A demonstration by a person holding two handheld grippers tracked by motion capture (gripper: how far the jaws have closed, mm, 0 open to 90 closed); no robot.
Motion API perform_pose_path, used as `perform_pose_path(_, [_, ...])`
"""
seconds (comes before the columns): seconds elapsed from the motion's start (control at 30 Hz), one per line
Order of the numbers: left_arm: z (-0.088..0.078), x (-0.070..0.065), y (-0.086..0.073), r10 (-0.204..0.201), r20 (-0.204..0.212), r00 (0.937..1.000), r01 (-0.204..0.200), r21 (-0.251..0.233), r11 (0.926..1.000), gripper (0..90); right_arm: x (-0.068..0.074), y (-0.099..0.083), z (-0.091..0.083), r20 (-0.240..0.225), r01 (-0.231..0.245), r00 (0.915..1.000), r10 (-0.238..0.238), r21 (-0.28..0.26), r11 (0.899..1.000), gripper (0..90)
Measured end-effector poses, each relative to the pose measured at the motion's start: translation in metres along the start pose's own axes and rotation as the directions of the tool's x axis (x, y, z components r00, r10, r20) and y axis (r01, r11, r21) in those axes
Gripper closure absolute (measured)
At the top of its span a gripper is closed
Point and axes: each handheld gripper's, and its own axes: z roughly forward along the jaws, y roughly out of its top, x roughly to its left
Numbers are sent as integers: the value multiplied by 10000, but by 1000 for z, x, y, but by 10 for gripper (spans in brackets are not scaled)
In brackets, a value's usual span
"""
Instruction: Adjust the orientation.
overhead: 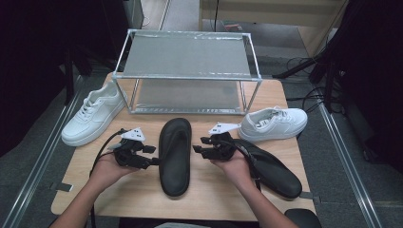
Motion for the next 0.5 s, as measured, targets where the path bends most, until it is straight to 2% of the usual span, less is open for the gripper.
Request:
perform_pose_path(0.2, [3,3,9,163,106,9998,-164,31,9999,406,0,-7,-10,120,-47,9999,47,43,10000,522])
perform_pose_path(0.33, [5,5,16,185,224,9996,-181,-154,9997,400,-1,-13,-22,197,-185,9996,188,-158,9997,521])
perform_pose_path(0.5, [14,9,23,210,374,9991,-214,93,9997,395,-3,-17,-37,312,-343,9989,354,-375,9987,518])
